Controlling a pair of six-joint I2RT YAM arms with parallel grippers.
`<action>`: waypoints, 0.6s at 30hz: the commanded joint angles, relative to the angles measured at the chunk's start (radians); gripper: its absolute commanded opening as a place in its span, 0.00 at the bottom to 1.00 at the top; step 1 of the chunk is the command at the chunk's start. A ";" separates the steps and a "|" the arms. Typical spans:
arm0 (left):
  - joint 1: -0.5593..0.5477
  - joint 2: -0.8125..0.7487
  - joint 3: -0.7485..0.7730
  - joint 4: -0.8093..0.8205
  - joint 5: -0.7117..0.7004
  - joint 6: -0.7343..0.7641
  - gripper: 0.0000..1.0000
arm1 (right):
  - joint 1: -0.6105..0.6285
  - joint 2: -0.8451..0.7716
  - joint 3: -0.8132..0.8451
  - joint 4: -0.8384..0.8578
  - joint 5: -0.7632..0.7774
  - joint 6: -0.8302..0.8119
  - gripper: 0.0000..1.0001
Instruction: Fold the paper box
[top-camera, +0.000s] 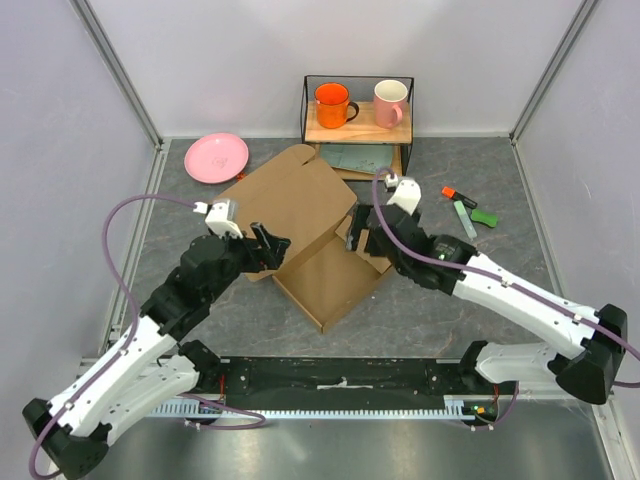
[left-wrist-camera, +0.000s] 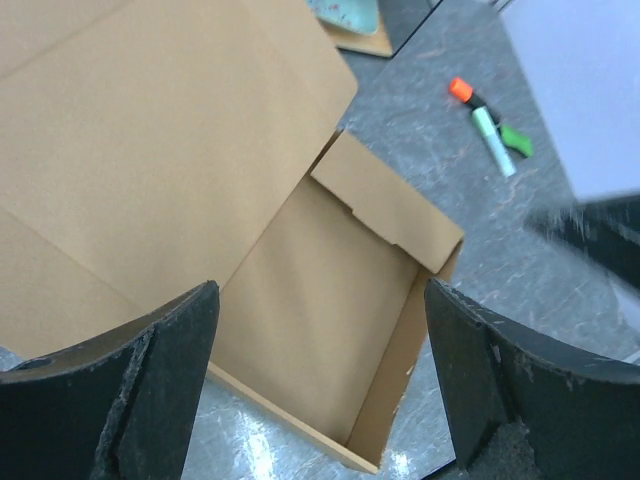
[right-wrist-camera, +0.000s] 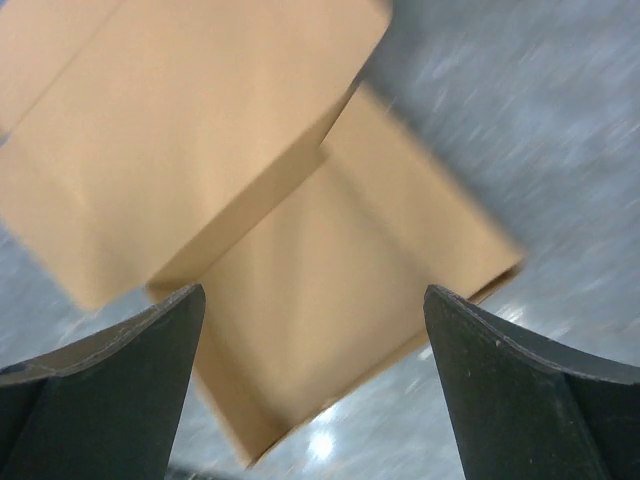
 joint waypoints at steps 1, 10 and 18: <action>0.001 -0.086 0.007 -0.036 -0.031 -0.002 0.90 | -0.127 0.082 0.108 0.030 0.190 -0.454 0.98; 0.000 -0.164 -0.183 -0.034 0.073 -0.193 0.88 | -0.250 0.357 0.097 0.200 -0.022 -0.649 0.97; 0.000 -0.197 -0.215 -0.063 0.104 -0.206 0.88 | -0.258 0.477 0.085 0.245 -0.034 -0.702 0.94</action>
